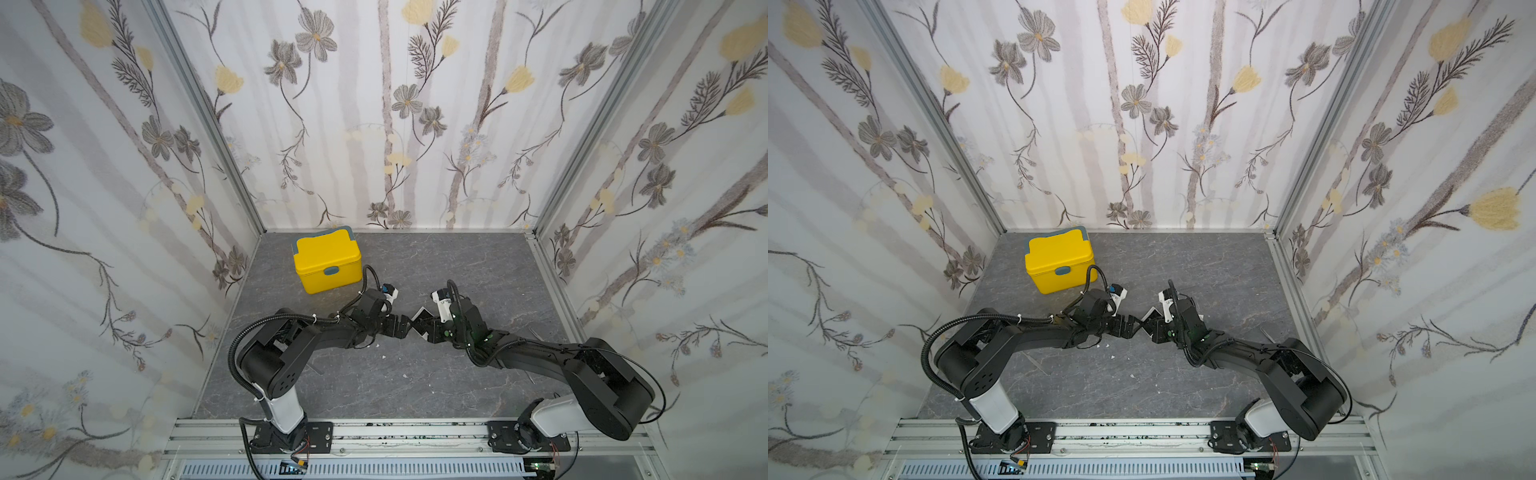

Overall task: Take the rings out of the lift-off lid box
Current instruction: Take out the ring from the jewelry box.

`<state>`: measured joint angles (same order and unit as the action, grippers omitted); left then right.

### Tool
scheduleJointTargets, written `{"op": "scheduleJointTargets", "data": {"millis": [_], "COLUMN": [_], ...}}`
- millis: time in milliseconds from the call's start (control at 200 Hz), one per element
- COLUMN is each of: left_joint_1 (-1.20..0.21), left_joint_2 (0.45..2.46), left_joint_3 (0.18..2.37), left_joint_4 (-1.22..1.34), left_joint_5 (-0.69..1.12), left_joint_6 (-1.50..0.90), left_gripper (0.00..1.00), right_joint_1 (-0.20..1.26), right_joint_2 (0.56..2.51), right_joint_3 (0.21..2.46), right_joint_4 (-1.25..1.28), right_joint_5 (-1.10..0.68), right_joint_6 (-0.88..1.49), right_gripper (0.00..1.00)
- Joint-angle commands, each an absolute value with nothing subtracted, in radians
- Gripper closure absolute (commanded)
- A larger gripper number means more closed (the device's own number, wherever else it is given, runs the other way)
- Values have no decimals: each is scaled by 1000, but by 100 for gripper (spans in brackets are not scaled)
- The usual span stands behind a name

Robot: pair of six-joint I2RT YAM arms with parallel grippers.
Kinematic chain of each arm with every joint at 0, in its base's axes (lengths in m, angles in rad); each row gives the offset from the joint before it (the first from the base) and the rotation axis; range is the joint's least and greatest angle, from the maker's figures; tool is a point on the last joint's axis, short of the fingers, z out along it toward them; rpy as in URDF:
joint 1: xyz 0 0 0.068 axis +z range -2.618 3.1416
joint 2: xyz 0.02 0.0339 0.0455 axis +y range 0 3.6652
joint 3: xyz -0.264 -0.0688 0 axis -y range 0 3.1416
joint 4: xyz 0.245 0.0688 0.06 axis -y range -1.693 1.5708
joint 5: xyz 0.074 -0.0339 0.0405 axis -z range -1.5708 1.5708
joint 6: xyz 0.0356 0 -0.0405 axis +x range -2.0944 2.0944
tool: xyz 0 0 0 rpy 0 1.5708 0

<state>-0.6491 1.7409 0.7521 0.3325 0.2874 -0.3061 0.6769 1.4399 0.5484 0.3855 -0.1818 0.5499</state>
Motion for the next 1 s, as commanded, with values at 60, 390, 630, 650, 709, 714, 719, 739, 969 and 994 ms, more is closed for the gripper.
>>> {"op": "scheduleJointTargets", "data": {"millis": [60, 390, 630, 650, 709, 714, 719, 739, 969, 994], "left_joint_1": [-650, -648, -649, -649, -649, -649, -650, -649, -650, -648], "left_joint_2": [1749, 1751, 1749, 1749, 1749, 1749, 1749, 1749, 1750, 1749], "left_joint_3": [748, 755, 757, 757, 759, 759, 759, 759, 761, 762], "left_joint_4": [287, 284, 279, 278, 279, 279, 279, 279, 276, 276], "left_joint_5": [304, 305, 307, 307, 306, 306, 306, 307, 308, 308], "left_joint_6": [-311, -309, -305, -305, -306, -306, -305, -305, -302, -302], "left_gripper": [0, 0, 0, 0, 0, 0, 0, 0, 0, 0], "right_joint_1": [659, 620, 590, 589, 587, 586, 587, 587, 574, 572], "right_joint_2": [1437, 1473, 1489, 1489, 1491, 1491, 1492, 1493, 1511, 1515], "right_joint_3": [525, 487, 457, 456, 454, 454, 453, 453, 440, 437], "right_joint_4": [500, 602, 687, 690, 692, 692, 693, 692, 759, 770], "right_joint_5": [-248, -346, -395, -398, -395, -394, -394, -394, -431, -437], "right_joint_6": [606, 677, 737, 739, 740, 740, 739, 739, 790, 800], "right_gripper": [100, 100, 100, 100, 100, 100, 100, 100, 100, 100]}}
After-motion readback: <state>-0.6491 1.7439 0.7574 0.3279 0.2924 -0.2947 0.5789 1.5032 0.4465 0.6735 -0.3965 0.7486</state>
